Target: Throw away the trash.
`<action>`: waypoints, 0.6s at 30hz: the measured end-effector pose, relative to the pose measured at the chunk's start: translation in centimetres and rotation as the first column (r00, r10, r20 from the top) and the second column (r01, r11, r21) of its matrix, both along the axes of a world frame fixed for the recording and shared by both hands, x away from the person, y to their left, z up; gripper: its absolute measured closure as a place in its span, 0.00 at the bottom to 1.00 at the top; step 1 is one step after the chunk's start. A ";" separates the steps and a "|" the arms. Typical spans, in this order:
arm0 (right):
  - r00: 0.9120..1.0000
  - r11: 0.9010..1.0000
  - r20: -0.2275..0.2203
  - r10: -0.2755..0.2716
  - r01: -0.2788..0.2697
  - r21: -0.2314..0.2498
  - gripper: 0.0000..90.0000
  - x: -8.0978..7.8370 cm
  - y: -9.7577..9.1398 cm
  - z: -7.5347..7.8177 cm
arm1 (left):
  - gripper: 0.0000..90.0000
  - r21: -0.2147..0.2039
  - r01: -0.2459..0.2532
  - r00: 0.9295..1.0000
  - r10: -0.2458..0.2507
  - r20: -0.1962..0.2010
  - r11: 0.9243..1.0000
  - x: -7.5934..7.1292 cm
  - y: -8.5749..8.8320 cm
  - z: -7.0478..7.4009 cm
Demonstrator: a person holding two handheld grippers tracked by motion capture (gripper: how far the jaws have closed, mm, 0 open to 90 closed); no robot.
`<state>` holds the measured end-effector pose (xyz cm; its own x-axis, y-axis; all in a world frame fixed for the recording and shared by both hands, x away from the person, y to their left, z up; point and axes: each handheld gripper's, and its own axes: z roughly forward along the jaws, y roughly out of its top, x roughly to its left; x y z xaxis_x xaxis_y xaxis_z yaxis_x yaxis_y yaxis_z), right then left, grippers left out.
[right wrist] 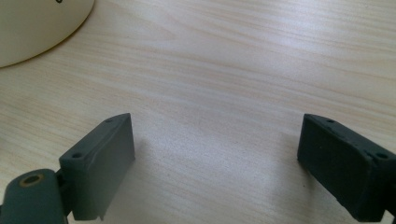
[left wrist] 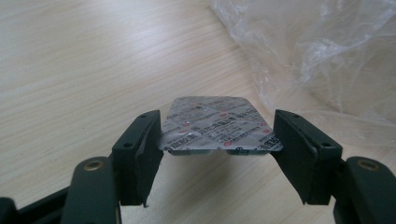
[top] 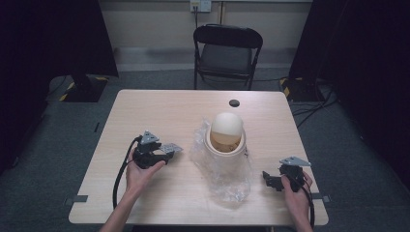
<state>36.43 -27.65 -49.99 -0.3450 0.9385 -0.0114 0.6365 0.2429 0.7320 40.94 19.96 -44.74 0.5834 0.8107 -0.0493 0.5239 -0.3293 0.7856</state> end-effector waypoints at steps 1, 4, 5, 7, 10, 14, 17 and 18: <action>1.000 1.000 0.000 0.000 0.000 0.000 0.11 0.0 0.0 0.0 | 0.38 -0.010 0.002 1.000 -0.002 0.006 1.000 -0.1 0.0 0.2; 1.000 1.000 0.001 0.001 -0.001 0.000 0.11 0.0 0.0 0.0 | 0.38 -0.007 0.012 1.000 -0.011 0.019 1.000 -0.4 -0.1 0.7; 1.000 1.000 0.000 0.000 0.000 0.000 0.11 0.0 0.0 0.0 | 0.38 -0.018 0.013 1.000 -0.013 0.021 1.000 -0.5 -0.1 0.8; 1.000 1.000 0.001 0.001 -0.001 0.000 0.11 0.0 0.0 0.0 | 0.38 -0.023 0.017 0.999 -0.016 0.029 1.000 -0.7 -0.2 1.1; 1.000 1.000 0.001 0.001 -0.001 0.000 0.11 0.0 0.0 0.0 | 0.38 -0.020 0.025 0.999 -0.024 0.038 0.999 -0.9 -0.2 1.5; 1.000 1.000 0.000 0.000 0.000 0.000 0.11 0.0 0.0 0.0 | 0.38 -0.024 0.031 0.998 -0.030 0.050 0.999 -1.3 -0.3 2.0; 1.000 1.000 0.000 0.000 0.000 0.000 0.11 0.0 0.0 0.0 | 0.38 -0.033 0.040 0.997 -0.038 0.062 0.999 -1.7 -0.3 2.4; 1.000 1.000 0.001 0.001 -0.001 0.000 0.11 0.0 0.0 0.0 | 0.38 -0.030 0.039 0.997 -0.037 0.064 0.999 -1.8 -0.2 2.5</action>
<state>36.44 -27.65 -49.99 -0.3460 0.9382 -0.0117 0.6357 0.2436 0.7324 39.14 19.71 -42.25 0.6168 0.7863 -0.0364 0.4604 -0.3228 0.8269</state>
